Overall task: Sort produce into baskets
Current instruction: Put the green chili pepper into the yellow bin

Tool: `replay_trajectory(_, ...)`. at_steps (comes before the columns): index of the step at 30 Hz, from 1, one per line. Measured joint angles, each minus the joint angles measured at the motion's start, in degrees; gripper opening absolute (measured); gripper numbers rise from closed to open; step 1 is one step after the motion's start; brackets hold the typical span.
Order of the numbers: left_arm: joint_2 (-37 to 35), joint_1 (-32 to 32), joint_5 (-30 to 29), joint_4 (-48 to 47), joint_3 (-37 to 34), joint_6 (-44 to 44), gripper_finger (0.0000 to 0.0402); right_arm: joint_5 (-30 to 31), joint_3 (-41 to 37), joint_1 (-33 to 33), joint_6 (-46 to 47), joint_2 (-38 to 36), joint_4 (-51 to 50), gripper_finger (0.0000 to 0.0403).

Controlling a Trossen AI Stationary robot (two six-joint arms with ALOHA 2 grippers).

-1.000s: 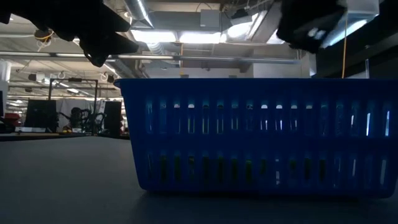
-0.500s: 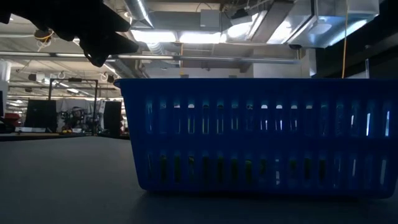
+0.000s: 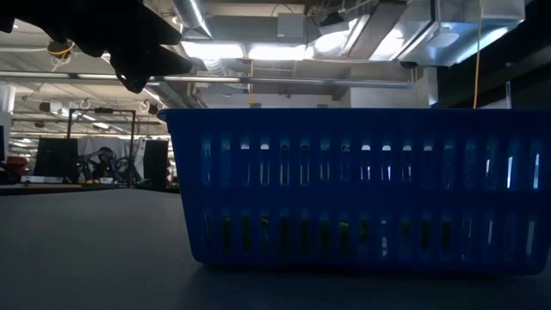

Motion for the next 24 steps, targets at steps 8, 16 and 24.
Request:
replay_trajectory(8, 0.00, 0.00, 0.00, 0.00, 0.00, -0.74, 0.0200, 5.22, 0.00, -0.36, 0.04, 0.00, 0.36, 0.0171)
replay_trajectory(16, 0.00, 0.00, 0.00, 0.00, 0.00, -0.87, 0.0200, -0.79, 0.00, 1.74, 0.37, 0.02, 7.98, 0.0252)
replay_trajectory(24, 0.00, 0.00, 0.00, -0.02, 0.00, -1.03, 0.0200, -10.61, 0.00, 7.36, 2.11, 1.26, 21.81, 0.0274)
